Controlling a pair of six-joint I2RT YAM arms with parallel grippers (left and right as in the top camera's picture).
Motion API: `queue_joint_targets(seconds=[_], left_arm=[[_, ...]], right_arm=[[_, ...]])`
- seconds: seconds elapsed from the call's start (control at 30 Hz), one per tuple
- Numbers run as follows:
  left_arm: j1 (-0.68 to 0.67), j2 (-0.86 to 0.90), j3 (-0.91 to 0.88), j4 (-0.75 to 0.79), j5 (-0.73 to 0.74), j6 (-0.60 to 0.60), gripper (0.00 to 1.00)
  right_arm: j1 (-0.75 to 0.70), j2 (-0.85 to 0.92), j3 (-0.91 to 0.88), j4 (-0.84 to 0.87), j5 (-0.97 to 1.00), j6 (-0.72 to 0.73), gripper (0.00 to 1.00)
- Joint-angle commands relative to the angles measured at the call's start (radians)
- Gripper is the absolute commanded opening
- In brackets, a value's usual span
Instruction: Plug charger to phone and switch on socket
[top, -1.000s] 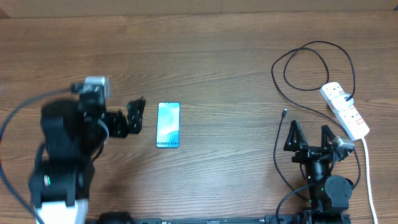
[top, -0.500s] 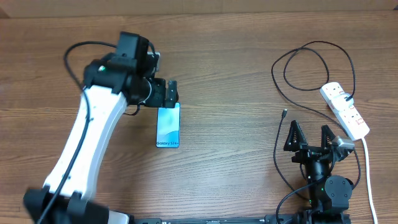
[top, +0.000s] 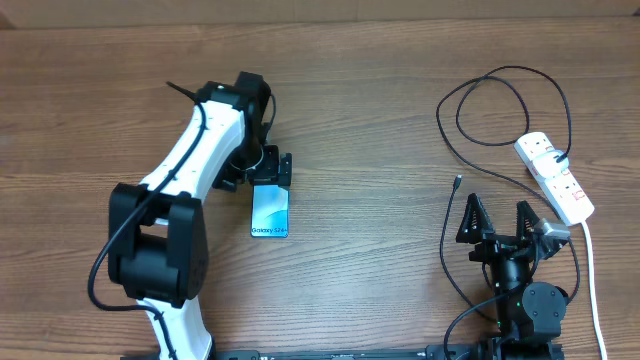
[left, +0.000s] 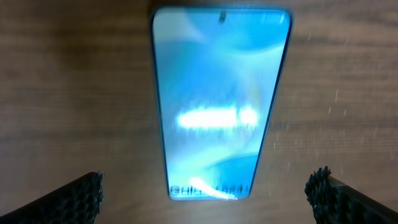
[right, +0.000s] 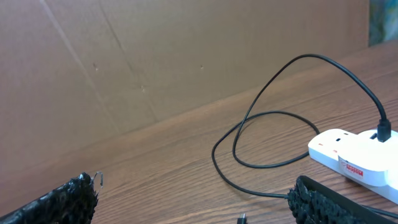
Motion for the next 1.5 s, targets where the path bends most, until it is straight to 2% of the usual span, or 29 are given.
queue_joint_targets(seconds=[0.0, 0.23, 0.7, 0.73, 0.9, 1.0, 1.3, 1.47], left_arm=[[-0.034, 0.004, -0.037, 0.055, -0.043, -0.031, 0.99], [-0.049, 0.004, -0.148, 0.140, -0.077, -0.129, 0.99], [-0.057, 0.005, -0.307, 0.291, -0.033, -0.118, 1.00], [-0.058, 0.005, -0.318, 0.302, -0.034, -0.105, 0.98], [-0.060, 0.005, -0.327, 0.317, -0.034, -0.076, 0.74], [-0.060, 0.005, -0.327, 0.325, -0.034, -0.076, 0.54], [-0.056, 0.004, -0.314, 0.313, -0.030, -0.076, 0.52], [-0.053, 0.004, -0.239, 0.256, -0.007, -0.076, 0.48]], right_arm=[[0.000, -0.004, -0.011, 0.006, 0.005, -0.007, 1.00], [0.000, -0.004, -0.011, 0.006, 0.005, -0.007, 1.00], [0.000, -0.004, -0.011, 0.006, 0.005, -0.007, 1.00], [0.000, -0.004, -0.011, 0.006, 0.006, -0.008, 1.00], [0.000, -0.004, -0.011, 0.006, 0.005, -0.007, 1.00], [0.000, -0.004, -0.011, 0.006, 0.005, -0.007, 1.00], [0.000, -0.004, -0.011, 0.006, 0.005, -0.008, 1.00], [0.000, -0.004, -0.011, 0.006, 0.005, -0.007, 1.00]])
